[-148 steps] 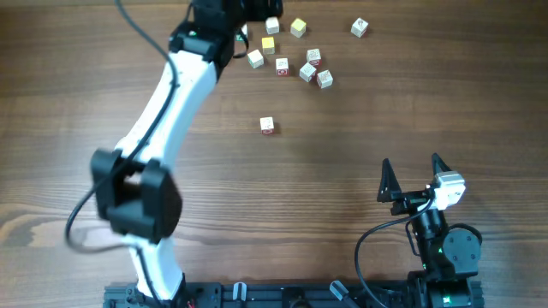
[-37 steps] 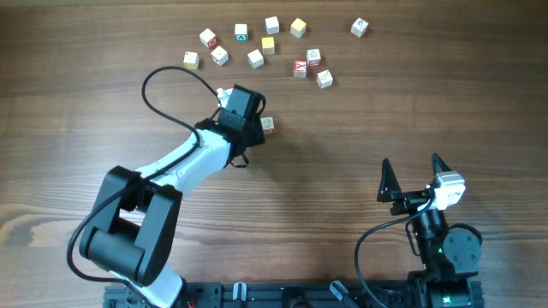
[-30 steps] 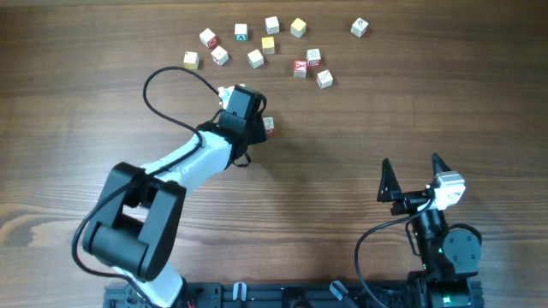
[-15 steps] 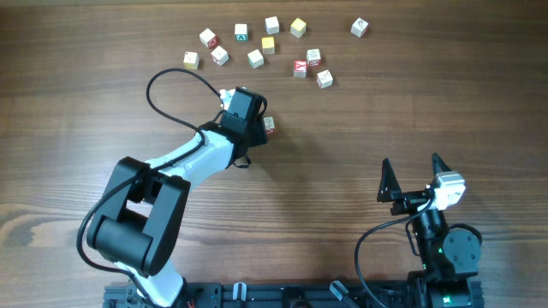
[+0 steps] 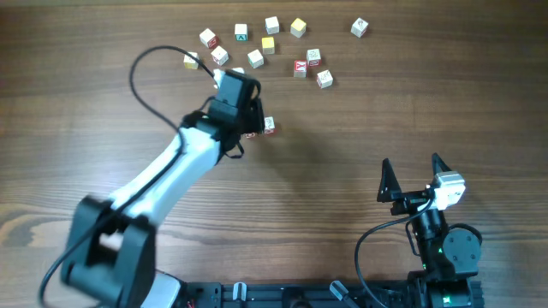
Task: Form a horizontal line
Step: 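Retract left arm aside and raise right arm from rest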
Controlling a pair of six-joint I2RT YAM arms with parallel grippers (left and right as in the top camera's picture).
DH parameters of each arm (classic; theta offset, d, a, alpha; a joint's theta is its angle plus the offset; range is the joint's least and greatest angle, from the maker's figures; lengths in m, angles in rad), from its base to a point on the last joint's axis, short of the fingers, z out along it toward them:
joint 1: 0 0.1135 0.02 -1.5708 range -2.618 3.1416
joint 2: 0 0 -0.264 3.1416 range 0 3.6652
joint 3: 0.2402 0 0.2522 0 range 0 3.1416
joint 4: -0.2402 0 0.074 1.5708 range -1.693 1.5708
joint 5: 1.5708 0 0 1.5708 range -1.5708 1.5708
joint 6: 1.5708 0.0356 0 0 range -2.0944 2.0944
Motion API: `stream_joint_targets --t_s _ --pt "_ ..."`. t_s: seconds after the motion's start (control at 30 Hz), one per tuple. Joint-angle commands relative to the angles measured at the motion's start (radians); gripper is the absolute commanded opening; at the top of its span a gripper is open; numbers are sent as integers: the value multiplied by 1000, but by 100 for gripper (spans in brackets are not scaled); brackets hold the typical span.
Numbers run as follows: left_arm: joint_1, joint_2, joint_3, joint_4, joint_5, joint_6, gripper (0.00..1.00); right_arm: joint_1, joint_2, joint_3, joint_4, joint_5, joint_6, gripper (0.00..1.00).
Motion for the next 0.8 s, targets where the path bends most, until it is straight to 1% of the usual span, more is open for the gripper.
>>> stream_joint_targets --t_s 0.0,0.03,0.13,0.17,0.2,0.23,0.27,0.3,0.33,0.4,0.43,0.5,0.57,0.63,0.7,0.73,0.77 --pt "33 -155 27 -56 -3 19 72 -4 -5 0 3 13 -14 100" --pt "42 -188 27 -69 -3 15 74 -4 -5 0 3 13 -14 100" --pt "70 -283 27 -113 -2 -11 76 -4 -5 0 3 13 -14 100" --pt "80 -314 27 -131 -2 -20 79 -4 -5 0 4 14 -16 100" --pt "90 -344 27 -148 -2 -23 83 -4 -5 0 18 18 -23 100" --pt "100 -372 27 -167 -2 -23 93 -4 -5 0 33 16 -18 99" --pt "109 -399 27 -187 -2 -22 100 -4 -5 0 43 3 -2 99" --pt "119 -422 27 -209 -3 -22 100 -3 -5 0 47 -34 47 100" --pt "128 -442 27 -232 -2 -22 100 -3 -5 0 42 -86 132 100" --pt "144 -475 27 -283 -3 -22 100 -3 -5 0 32 -251 506 100" --pt "148 -483 27 -303 -2 -22 100 -3 -4 0 29 -311 664 100" --pt "152 -494 27 -356 -3 -22 100 -2 2 0 34 -489 1077 100" --pt "152 -492 27 -384 -2 -23 100 -2 12 0 34 -561 1249 100" --pt "152 -486 27 -391 -2 -22 100 -2 19 0 35 -549 1357 100" --pt "152 -480 27 -389 -3 -21 100 -2 22 0 35 -535 1507 100" --pt "152 -477 27 -390 -3 -16 100 -2 22 0 47 -539 1521 100" --pt "152 -476 27 -391 -3 -11 100 -2 23 0 77 -553 1478 100"
